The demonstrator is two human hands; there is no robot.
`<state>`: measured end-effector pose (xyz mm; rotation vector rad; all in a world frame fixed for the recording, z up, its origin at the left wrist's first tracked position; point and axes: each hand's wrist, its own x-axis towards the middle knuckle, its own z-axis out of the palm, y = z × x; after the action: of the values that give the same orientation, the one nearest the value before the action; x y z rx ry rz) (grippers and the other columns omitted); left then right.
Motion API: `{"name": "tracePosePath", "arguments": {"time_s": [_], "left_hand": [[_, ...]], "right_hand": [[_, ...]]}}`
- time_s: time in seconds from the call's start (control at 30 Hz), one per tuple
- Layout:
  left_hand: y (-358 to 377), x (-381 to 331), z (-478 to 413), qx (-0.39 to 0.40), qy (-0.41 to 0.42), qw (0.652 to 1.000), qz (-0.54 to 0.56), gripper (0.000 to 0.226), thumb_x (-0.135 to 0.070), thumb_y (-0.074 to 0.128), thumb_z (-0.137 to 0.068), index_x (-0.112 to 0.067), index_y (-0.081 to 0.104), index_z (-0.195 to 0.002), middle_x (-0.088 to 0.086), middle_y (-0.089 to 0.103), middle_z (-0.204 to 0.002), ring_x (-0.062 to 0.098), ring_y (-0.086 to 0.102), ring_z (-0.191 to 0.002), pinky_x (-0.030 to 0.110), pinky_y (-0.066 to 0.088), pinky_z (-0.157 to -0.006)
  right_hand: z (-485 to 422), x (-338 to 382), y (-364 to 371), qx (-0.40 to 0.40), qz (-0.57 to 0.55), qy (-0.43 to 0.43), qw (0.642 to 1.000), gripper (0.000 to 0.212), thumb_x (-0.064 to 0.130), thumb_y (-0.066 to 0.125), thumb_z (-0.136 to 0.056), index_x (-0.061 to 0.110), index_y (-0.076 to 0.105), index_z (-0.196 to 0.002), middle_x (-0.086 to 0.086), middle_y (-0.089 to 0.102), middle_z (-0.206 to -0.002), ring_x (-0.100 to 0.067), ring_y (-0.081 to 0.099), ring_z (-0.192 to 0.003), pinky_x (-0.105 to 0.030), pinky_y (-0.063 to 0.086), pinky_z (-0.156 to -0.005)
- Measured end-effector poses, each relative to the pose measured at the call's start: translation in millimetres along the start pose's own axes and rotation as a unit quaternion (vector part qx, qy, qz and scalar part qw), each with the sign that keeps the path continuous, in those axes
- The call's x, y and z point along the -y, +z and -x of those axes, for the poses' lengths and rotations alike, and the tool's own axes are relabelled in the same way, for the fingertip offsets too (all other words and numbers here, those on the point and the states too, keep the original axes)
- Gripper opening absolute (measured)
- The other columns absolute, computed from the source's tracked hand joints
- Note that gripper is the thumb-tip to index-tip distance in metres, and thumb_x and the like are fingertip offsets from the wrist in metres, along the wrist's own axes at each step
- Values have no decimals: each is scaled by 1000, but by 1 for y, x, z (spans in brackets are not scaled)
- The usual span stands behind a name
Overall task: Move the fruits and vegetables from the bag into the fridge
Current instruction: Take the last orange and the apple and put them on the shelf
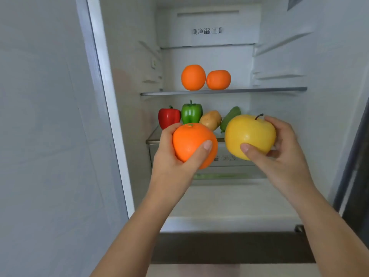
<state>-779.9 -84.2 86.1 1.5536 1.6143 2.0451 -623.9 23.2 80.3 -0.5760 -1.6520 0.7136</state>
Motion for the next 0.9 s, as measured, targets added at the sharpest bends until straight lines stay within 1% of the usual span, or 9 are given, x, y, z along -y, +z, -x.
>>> {"name": "tracePosePath", "arguments": {"time_s": [0.07,0.13,0.27,0.4,0.47,0.7,0.77,0.87,0.9], "left_hand": [[6,-7,-22,-4,22,1000,-3,51,-46,65,-64,-37,44,-109,-21,51,-102,-20,51,-83,2,42,-59],[13,-11,-46,-9,40,999,-12,56,-52,70,-65,-36,43,-111,-22,50,-102,-20,51,-82,3,43,-63],[25,-18,-88,-3,54,998,-16,61,-55,73,-63,-38,44,-113,-21,52,-102,-4,59,-82,18,49,-63],[43,-26,-128,-12,86,996,-7,56,-42,74,-68,-30,45,-114,-14,51,-107,-3,55,-86,4,44,-62],[53,-26,-146,-17,93,995,-3,56,-44,73,-68,-27,47,-115,-11,53,-109,2,55,-91,7,47,-65],[78,-20,-198,7,75,997,-6,51,-36,76,-72,-25,49,-114,-5,54,-108,6,56,-91,20,49,-71],[82,-16,-211,18,59,998,-29,50,-33,73,-75,-23,48,-117,-1,53,-112,7,55,-90,18,47,-68],[83,-11,-225,51,26,996,-67,53,-37,70,-77,-20,46,-121,2,50,-116,8,54,-87,12,47,-58],[83,-9,-228,68,18,994,-81,55,-38,69,-77,-19,45,-122,2,50,-115,10,54,-88,14,47,-61]], "right_hand": [[-23,1,-1,-13,-13,-4,1000,67,59,70,-50,50,40,-109,13,50,-116,-6,54,-100,-26,47,-75],[-47,3,-5,-28,-18,-12,999,69,55,76,-55,46,39,-112,15,50,-112,-2,53,-97,-22,44,-72],[-89,4,-13,-42,7,-33,999,61,36,76,-69,40,38,-117,11,47,-115,-8,52,-97,-19,40,-71],[-126,-1,-17,-35,49,-47,997,63,36,74,-70,36,39,-123,10,45,-119,-14,48,-105,-31,42,-83],[-144,-2,-24,-47,54,-46,996,65,36,73,-70,32,39,-125,9,45,-118,-14,49,-102,-29,40,-81],[-194,-17,-35,-69,109,-33,991,73,34,75,-71,24,37,-132,-1,44,-129,-14,43,-101,-29,35,-82],[-203,-21,-33,-59,124,-27,990,73,33,75,-70,24,36,-132,-2,43,-130,-14,42,-99,-28,34,-82],[-215,-28,-28,-46,143,-15,989,76,34,75,-70,22,34,-133,-5,42,-132,-21,45,-110,-29,36,-85],[-218,-31,-26,-38,150,-12,988,77,34,75,-71,21,33,-134,-5,41,-132,-23,45,-113,-30,36,-86]]}}
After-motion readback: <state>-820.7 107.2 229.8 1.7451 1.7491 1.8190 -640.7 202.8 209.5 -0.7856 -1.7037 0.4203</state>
